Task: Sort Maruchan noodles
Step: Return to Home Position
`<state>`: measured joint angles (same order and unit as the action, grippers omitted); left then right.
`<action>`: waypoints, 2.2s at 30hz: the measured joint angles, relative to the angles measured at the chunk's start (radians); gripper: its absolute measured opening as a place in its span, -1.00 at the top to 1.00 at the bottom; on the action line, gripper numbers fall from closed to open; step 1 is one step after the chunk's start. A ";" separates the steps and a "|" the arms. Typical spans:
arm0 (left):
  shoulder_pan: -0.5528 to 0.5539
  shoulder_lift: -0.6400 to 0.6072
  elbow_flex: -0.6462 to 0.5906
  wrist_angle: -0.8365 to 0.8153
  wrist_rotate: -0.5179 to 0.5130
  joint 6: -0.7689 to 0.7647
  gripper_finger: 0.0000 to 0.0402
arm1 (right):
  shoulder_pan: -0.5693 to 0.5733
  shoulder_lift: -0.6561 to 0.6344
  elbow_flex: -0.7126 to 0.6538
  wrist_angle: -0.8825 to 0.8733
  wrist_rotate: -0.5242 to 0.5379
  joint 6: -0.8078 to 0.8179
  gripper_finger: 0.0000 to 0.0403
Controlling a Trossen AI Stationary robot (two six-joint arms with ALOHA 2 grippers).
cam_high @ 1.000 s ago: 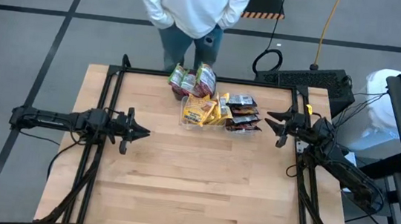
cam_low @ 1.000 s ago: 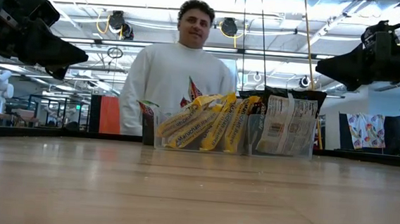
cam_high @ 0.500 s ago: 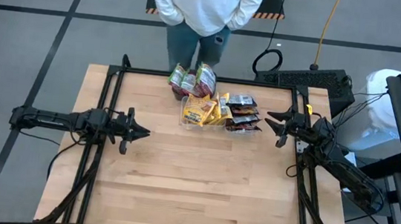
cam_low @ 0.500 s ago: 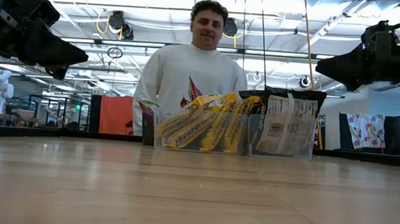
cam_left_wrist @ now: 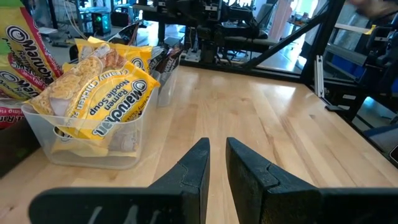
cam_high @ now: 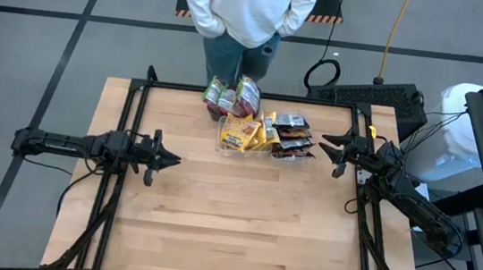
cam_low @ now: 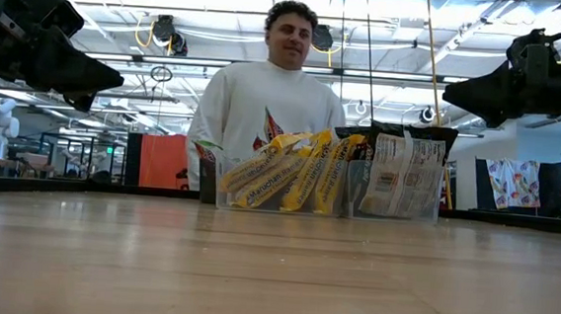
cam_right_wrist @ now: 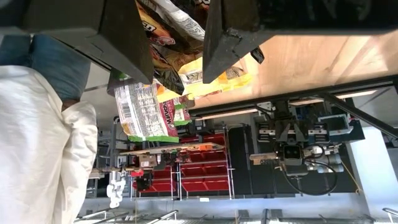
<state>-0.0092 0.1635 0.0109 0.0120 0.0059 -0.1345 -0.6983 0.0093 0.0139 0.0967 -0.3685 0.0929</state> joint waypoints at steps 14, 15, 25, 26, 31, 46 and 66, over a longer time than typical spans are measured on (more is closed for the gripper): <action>0.000 0.000 0.000 0.000 0.000 0.000 0.71 | 0.000 0.000 0.000 0.000 0.000 0.000 0.34; 0.000 0.000 0.000 0.000 0.000 0.000 0.71 | 0.000 0.000 0.000 0.000 0.000 0.000 0.34; 0.000 0.000 0.000 0.000 0.000 0.000 0.71 | 0.000 0.000 0.000 0.000 0.000 0.000 0.34; 0.000 0.000 0.000 0.000 0.000 0.000 0.71 | 0.000 0.000 0.000 0.000 0.000 0.000 0.34; 0.000 0.000 0.000 0.000 0.000 0.000 0.71 | 0.000 0.000 0.000 0.000 0.000 0.000 0.34; 0.000 0.000 0.000 0.000 0.000 0.000 0.71 | 0.035 0.000 0.000 0.000 0.000 0.000 0.34; 0.000 0.000 0.000 0.000 0.000 0.000 0.71 | 0.035 0.000 0.000 0.000 0.000 0.000 0.34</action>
<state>-0.0090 0.1635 0.0105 0.0120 0.0055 -0.1349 -0.6628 0.0097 0.0139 0.0967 -0.3683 0.0927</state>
